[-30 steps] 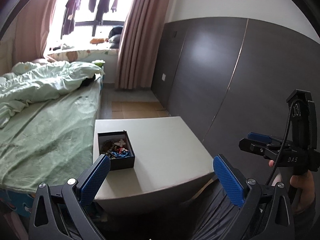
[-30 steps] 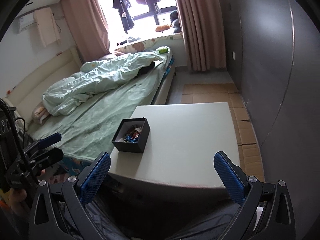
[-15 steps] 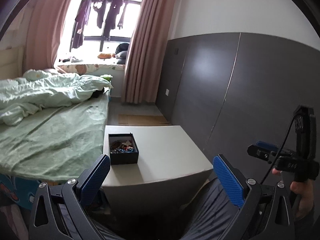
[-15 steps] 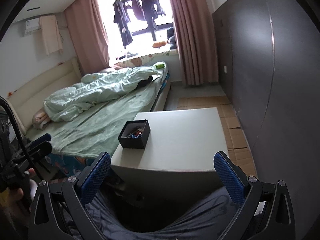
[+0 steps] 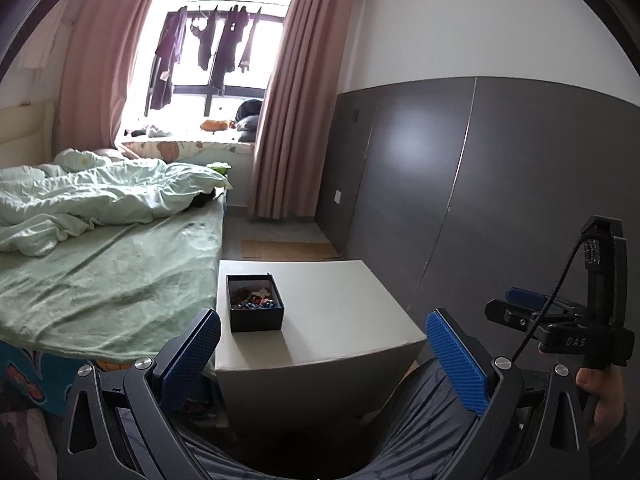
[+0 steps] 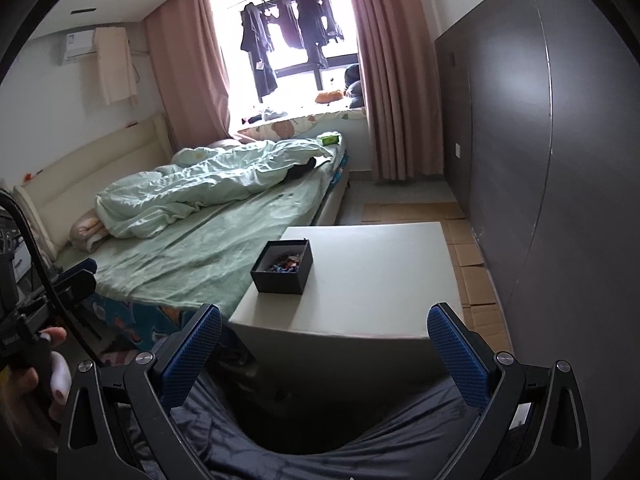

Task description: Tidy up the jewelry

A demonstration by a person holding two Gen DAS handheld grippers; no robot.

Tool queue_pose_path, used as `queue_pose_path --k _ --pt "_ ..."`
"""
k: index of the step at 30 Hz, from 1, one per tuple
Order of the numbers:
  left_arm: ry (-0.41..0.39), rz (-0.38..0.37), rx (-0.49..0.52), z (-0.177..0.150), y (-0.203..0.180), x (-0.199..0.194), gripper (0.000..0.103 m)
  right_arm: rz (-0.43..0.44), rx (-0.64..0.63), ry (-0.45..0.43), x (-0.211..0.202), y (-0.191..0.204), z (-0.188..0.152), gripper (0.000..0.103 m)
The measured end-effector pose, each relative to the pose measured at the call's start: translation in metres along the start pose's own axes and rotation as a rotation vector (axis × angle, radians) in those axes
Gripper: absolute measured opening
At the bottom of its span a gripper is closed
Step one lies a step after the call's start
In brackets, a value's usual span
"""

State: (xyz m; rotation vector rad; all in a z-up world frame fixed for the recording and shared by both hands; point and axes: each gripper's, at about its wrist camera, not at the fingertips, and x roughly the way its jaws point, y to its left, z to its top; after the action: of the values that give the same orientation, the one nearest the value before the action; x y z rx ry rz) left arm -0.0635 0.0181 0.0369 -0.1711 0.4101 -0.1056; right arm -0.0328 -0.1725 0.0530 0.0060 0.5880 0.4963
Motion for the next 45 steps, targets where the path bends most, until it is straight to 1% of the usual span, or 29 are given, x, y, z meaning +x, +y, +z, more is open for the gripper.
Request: queue_pose_path --k 9,15,28,32,40,43,45 --pt "-0.008 0.000 0.030 0.000 -0.008 -0.005 0.103 0.004 -0.001 0.018 0.001 0.001 -0.006 0.103" --pt "-0.011 0.001 0.041 -0.001 -0.011 -0.009 0.103 0.005 -0.005 0.010 -0.006 0.000 -0.005 0.103" --pt "-0.010 -0.008 0.047 -0.006 -0.010 -0.005 0.103 -0.005 -0.002 0.007 -0.009 -0.001 -0.004 0.103" --pt "0.003 -0.012 0.024 -0.007 -0.005 0.002 0.103 -0.014 0.013 0.013 -0.004 -0.005 -0.007 0.103" --pt "0.021 0.007 0.011 -0.009 -0.001 0.012 0.103 -0.021 0.019 0.024 0.000 -0.005 -0.007 0.103" --pt "0.032 0.033 0.028 -0.010 -0.005 0.014 0.103 -0.022 0.032 0.029 0.002 -0.009 -0.007 0.103" --pt "0.035 0.035 0.028 -0.010 -0.006 0.015 0.103 -0.020 0.040 0.028 0.004 -0.011 -0.007 0.103"
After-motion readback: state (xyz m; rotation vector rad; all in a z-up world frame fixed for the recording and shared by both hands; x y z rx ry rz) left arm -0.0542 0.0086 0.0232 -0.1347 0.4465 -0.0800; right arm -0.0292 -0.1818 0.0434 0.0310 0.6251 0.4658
